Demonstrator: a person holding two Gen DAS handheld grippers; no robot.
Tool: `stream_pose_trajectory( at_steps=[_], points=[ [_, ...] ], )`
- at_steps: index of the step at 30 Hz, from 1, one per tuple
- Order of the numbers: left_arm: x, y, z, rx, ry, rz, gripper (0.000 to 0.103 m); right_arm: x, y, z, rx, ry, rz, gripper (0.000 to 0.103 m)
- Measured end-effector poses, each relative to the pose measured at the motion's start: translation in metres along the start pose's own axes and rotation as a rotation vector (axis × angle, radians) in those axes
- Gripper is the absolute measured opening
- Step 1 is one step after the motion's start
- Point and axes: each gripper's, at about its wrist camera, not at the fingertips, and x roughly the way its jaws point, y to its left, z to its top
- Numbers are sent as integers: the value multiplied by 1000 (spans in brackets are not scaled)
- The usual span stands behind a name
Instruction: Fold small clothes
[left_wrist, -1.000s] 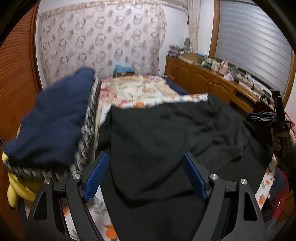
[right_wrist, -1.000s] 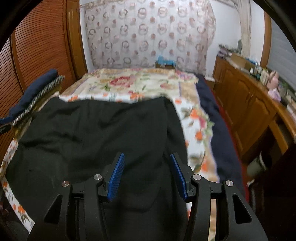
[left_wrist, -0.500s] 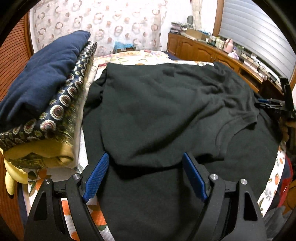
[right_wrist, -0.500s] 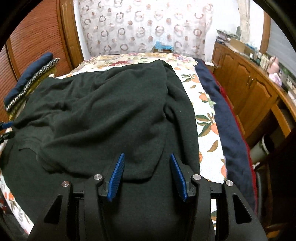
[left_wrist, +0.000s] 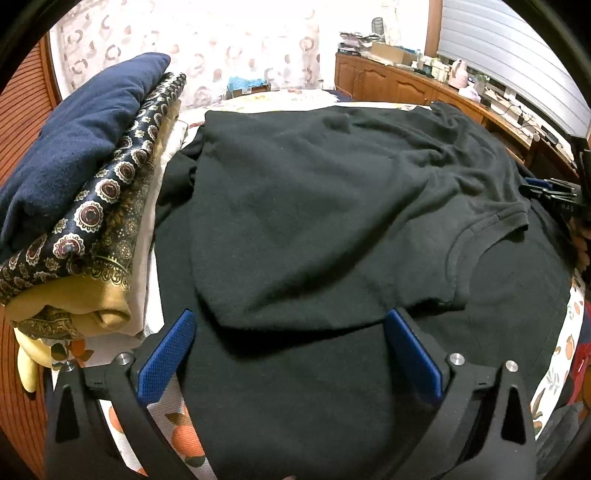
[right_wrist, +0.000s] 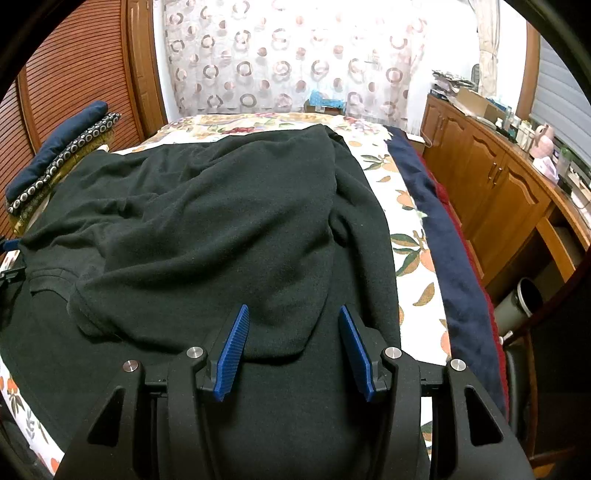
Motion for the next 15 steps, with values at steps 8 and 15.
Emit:
stream_pose_trajectory(
  at_steps=[8,15],
  points=[
    [-3,0,-3,0,3,-1,102,-1,4,-7,-1,0,-1,53],
    [-29,25,-6,-150,-101,-72,63,-2,4,-6,-1,0,-1,53]
  ],
)
